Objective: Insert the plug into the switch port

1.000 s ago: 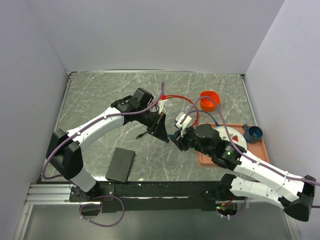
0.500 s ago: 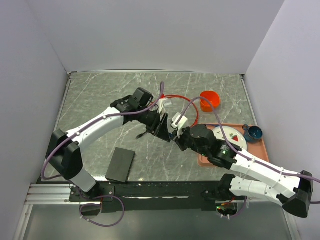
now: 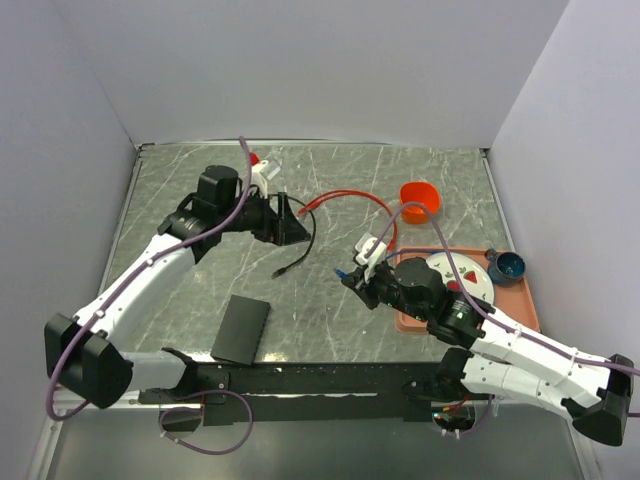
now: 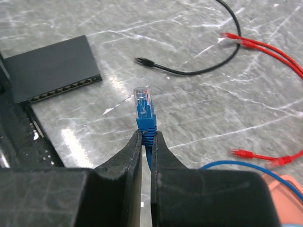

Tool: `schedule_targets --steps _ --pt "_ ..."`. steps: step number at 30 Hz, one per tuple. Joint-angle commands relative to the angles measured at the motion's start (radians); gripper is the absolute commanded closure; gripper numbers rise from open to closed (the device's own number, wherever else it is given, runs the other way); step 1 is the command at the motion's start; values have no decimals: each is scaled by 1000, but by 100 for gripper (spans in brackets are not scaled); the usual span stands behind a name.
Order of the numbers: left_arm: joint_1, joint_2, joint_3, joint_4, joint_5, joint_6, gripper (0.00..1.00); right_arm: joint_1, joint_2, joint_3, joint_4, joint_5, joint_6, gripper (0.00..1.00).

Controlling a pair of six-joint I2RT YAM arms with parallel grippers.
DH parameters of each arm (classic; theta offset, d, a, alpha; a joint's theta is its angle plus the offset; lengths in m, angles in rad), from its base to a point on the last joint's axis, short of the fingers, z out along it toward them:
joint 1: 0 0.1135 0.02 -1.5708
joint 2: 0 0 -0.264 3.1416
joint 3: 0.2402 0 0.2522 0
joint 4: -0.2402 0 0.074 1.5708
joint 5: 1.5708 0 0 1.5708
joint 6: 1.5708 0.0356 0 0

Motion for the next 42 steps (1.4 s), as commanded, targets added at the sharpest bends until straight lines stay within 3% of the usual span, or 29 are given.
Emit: schedule_targets --steps 1,5,10,16,29,42 --pt "38 -70 -51 68 -148 -41 16 4 -41 -17 87 -54 -2 100" --pt "85 -90 -134 34 -284 -70 17 5 9 -3 81 -100 -4 100" --pt "109 -98 -202 -64 -603 -124 17 5 120 16 116 -212 24 100" --pt "145 -120 -329 -110 -739 -224 17 28 278 45 176 -281 59 100" --pt "141 -342 -624 -95 -809 -507 22 192 695 192 269 -273 202 100" --pt "135 -293 -696 11 -720 -477 24 202 943 255 338 -195 240 100"
